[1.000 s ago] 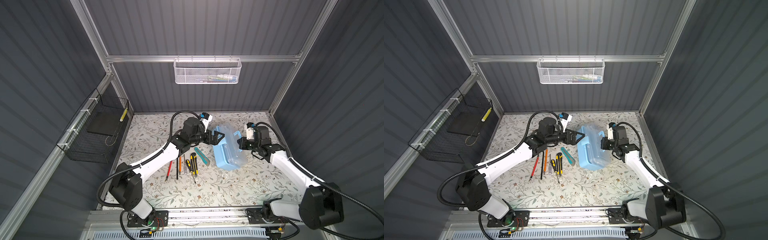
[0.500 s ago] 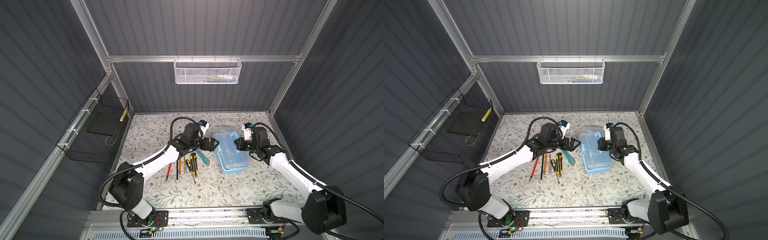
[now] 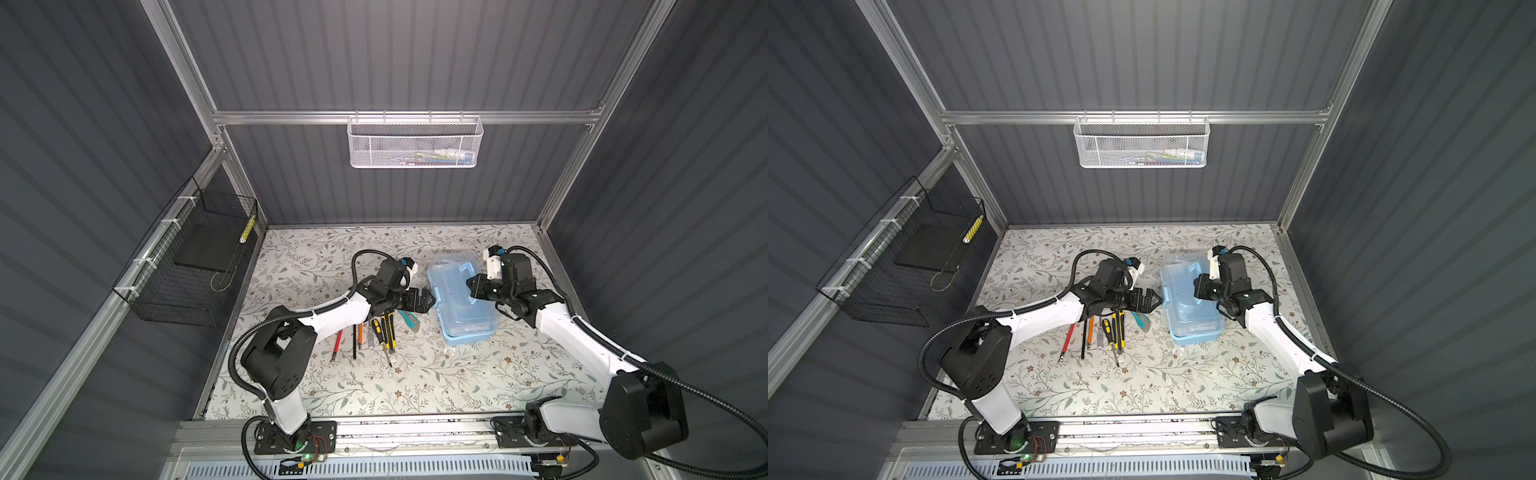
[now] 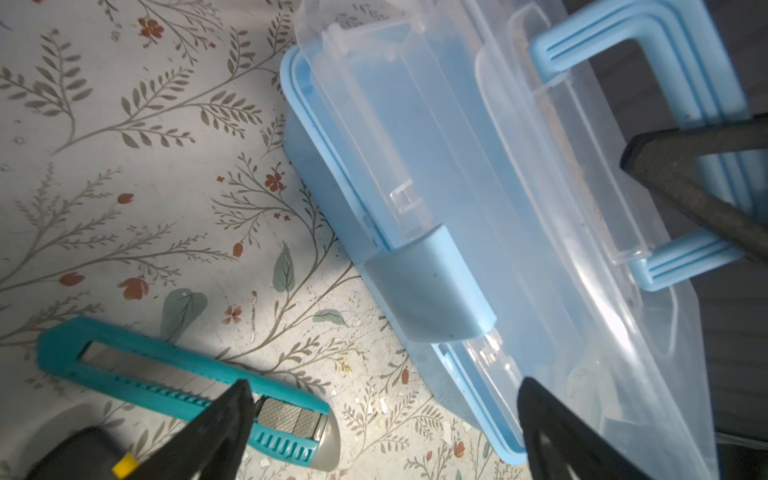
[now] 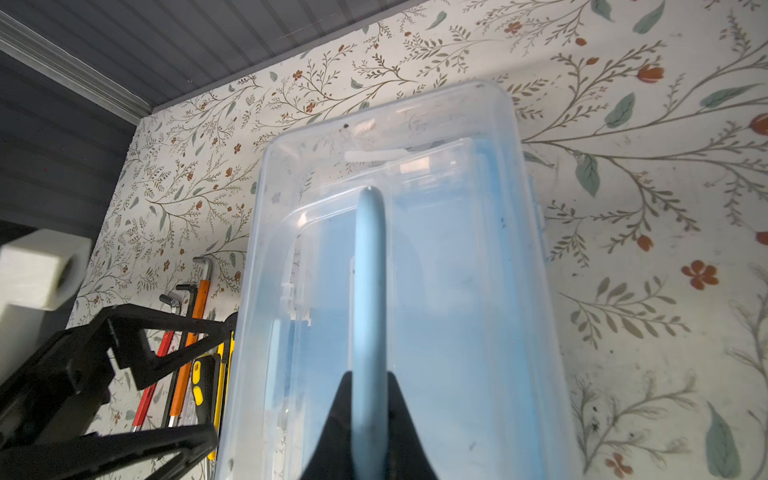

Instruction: Pack the tool kit

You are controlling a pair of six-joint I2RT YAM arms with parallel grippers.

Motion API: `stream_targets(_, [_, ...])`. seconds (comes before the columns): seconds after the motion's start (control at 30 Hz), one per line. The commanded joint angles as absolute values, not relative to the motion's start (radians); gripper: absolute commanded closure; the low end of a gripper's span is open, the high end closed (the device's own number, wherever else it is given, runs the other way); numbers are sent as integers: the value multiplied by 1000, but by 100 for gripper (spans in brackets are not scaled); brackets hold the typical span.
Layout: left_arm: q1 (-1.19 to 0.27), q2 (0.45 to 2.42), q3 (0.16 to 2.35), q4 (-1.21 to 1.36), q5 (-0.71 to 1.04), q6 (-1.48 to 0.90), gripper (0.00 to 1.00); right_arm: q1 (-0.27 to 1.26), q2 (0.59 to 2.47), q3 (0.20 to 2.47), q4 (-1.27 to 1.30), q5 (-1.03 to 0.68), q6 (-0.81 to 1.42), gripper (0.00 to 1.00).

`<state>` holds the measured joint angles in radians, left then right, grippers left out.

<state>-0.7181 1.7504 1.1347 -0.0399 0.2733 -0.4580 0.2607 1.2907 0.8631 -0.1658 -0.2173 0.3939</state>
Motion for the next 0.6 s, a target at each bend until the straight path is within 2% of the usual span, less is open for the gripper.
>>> stream_targets(0.0, [-712, 1774, 1134, 22, 308, -499, 1, 261, 1296, 862, -84, -245, 405, 100])
stream_targets(0.3, [-713, 1814, 1173, 35, 316, -515, 1, 261, 1310, 851, -82, -249, 401, 100])
stream_targets(0.57, [-713, 1822, 1217, -109, 190, -517, 1, 261, 1291, 850, -92, -222, 391, 100])
